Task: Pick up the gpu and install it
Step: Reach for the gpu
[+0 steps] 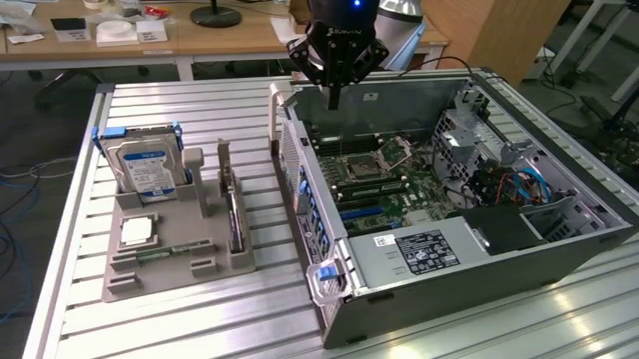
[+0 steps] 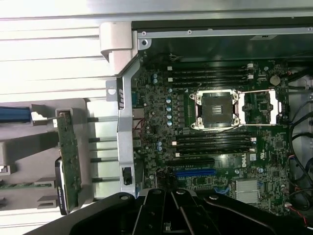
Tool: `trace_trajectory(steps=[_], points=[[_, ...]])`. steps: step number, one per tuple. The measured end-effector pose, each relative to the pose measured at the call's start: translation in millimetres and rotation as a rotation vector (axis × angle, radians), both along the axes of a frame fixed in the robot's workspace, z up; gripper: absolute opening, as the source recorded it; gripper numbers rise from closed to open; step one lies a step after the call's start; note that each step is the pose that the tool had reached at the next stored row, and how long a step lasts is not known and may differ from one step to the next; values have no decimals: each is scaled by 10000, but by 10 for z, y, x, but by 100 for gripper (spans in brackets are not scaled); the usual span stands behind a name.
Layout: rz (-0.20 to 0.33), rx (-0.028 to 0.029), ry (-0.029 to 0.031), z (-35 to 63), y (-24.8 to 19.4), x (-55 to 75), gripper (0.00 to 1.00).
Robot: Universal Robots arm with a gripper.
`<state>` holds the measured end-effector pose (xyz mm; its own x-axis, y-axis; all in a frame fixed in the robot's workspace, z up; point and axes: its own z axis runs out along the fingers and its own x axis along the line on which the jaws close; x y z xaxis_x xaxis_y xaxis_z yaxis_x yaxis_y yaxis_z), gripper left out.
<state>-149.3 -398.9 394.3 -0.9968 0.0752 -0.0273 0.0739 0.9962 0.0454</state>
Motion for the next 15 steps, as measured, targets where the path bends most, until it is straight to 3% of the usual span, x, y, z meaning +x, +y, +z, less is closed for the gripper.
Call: trace_trajectory(steps=[15], points=[[-1,0,0,0,0,-92,11]])
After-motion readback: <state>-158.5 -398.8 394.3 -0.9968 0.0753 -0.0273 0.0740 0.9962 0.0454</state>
